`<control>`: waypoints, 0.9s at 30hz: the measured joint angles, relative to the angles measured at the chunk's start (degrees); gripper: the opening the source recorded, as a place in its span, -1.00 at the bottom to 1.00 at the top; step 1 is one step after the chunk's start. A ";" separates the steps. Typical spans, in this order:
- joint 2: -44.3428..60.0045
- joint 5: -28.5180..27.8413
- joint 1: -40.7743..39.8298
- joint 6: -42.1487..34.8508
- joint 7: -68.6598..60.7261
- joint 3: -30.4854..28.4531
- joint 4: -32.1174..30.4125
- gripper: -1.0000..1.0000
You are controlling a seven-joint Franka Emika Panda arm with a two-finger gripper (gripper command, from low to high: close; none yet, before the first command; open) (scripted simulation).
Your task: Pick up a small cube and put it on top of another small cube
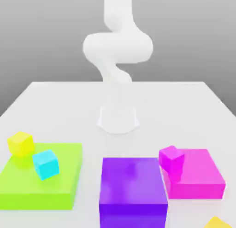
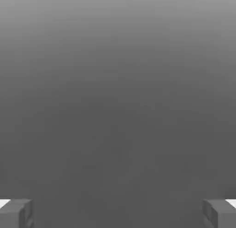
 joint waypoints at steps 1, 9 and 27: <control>2.26 0.03 0.51 0.50 -0.61 0.21 0.31 0.00; 19.04 0.02 3.96 4.23 -5.03 2.19 2.65 0.00; 56.57 -4.60 11.49 12.45 -11.65 7.19 7.87 0.00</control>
